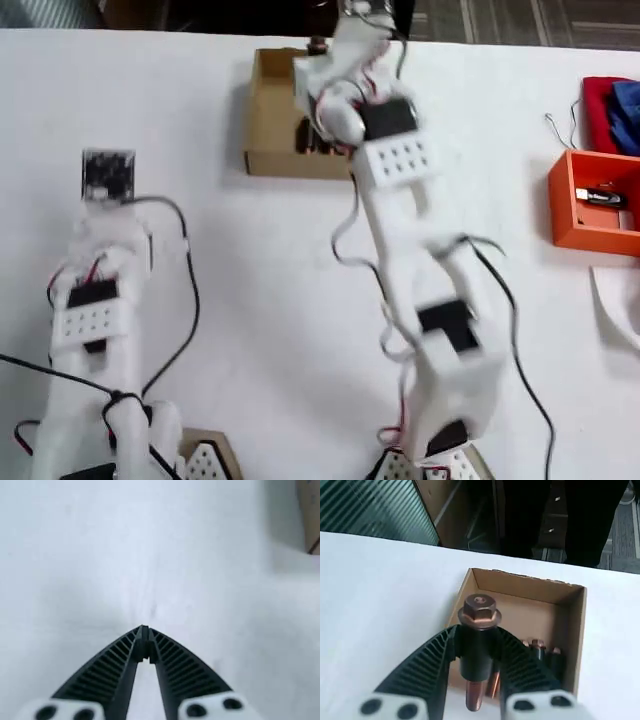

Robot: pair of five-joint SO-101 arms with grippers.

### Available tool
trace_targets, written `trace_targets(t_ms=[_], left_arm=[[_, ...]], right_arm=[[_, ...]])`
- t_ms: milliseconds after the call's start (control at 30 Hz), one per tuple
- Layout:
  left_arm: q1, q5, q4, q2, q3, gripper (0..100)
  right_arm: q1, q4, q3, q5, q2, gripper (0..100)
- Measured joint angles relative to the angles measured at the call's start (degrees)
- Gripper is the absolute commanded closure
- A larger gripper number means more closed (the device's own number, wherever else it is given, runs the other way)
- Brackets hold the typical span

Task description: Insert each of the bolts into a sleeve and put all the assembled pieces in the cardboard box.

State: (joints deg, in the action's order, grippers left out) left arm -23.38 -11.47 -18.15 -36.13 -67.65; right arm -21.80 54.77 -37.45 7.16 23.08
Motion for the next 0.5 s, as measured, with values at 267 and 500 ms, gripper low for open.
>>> trace_targets(t_ms=[267, 500], left_arm=[[-2.81, 4.57, 4.13, -0.09, -6.68, 97], [-2.73, 4.84, 4.4, -0.09, -8.09, 97]], right_arm=[[0.0, 4.84, -37.71, 4.57, 33.76, 97.9], [-0.09, 0.62, -41.49, 4.92, 42.46, 97.9]])
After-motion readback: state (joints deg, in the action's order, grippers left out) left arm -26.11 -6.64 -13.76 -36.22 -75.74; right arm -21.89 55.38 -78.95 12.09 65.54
